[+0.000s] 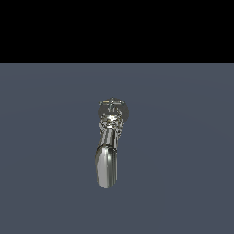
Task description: Turn on the faucet by rotating a designated handle.
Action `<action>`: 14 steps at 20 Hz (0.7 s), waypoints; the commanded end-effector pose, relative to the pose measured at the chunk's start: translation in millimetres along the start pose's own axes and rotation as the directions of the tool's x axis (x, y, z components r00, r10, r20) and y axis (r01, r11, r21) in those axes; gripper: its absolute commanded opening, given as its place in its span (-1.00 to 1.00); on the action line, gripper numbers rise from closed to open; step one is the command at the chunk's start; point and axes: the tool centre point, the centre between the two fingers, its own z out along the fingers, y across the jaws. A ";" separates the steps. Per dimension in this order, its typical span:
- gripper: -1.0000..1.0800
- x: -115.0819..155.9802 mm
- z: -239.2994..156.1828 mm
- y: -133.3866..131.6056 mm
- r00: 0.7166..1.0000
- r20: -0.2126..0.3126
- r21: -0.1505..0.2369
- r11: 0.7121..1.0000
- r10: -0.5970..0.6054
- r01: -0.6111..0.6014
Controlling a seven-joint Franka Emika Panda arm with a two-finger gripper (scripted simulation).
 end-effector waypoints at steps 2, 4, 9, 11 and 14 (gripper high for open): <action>-0.35 6.4 37.7 -4.9 0.997 0.071 0.005 0.999 0.037 -0.037; -0.02 17.7 82.1 3.0 0.991 0.133 -0.044 0.999 0.024 -0.018; -0.41 43.0 162.9 14.4 0.960 0.197 -0.011 0.980 0.199 -0.201; -0.65 53.7 189.2 36.7 0.921 0.222 0.035 0.941 0.321 -0.337; -0.47 89.3 209.4 38.1 0.903 0.178 -0.002 0.918 0.391 -0.397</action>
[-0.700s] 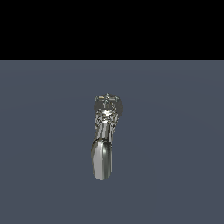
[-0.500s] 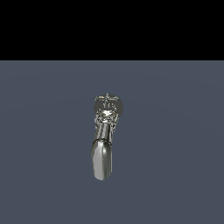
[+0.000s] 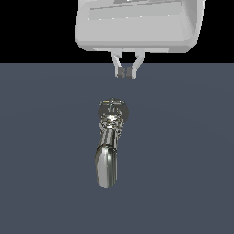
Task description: Turn on the faucet by rotating a designated handle.
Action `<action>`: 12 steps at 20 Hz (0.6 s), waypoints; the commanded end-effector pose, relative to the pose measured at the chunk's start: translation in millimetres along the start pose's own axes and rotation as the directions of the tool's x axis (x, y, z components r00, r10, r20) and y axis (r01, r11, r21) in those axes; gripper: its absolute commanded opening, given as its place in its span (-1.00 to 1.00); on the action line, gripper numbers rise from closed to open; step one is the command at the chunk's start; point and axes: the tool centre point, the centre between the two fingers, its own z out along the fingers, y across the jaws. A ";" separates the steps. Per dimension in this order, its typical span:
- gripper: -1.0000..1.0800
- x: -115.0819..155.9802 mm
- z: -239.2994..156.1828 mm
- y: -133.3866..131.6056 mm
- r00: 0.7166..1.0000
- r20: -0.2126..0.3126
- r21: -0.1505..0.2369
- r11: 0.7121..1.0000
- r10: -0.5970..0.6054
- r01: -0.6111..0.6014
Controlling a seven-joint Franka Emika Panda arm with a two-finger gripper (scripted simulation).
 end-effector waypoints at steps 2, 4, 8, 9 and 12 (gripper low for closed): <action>0.11 29.9 41.7 15.3 0.987 0.008 0.010 0.987 0.161 -0.161; 0.36 38.7 39.1 -29.6 0.999 -0.025 0.015 1.000 0.025 -0.025; 0.58 67.1 73.6 -4.6 0.991 -0.047 -0.043 0.991 0.122 -0.124; 0.55 63.4 81.3 -50.0 0.996 -0.065 -0.039 0.998 0.055 -0.057; -0.74 139.4 91.0 -75.1 0.984 -0.142 -0.051 0.992 0.108 -0.117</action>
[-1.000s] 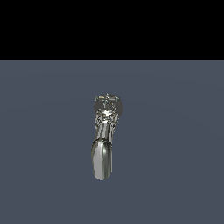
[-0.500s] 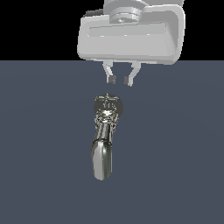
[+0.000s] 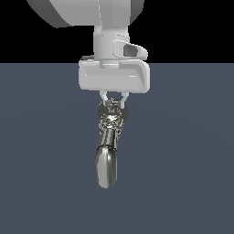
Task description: Turn on the faucet by rotating a designated handle.
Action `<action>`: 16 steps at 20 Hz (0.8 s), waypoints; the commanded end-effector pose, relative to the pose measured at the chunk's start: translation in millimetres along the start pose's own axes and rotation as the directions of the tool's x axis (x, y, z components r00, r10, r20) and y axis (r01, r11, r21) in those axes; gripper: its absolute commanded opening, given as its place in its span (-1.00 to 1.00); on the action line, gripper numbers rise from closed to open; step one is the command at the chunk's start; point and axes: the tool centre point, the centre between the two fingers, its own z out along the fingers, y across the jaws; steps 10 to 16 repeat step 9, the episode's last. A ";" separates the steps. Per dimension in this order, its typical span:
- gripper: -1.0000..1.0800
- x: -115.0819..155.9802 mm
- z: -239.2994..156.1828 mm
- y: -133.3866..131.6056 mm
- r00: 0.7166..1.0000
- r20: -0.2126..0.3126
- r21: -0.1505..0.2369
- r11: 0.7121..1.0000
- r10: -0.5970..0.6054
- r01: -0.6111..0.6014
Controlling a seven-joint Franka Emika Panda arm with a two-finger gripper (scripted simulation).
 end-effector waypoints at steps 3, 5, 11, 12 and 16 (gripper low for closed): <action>-0.41 74.8 -2.1 108.8 0.965 -0.103 0.018 0.970 0.243 -0.242; -0.57 87.8 -3.0 111.9 0.958 -0.150 -0.009 0.969 0.244 -0.248; 0.63 104.9 -2.2 113.5 0.917 -0.165 0.051 0.932 0.362 -0.359; 0.63 104.9 -2.2 113.5 0.917 -0.165 0.051 0.932 0.362 -0.359; 0.63 104.9 -2.2 113.5 0.917 -0.165 0.051 0.932 0.362 -0.359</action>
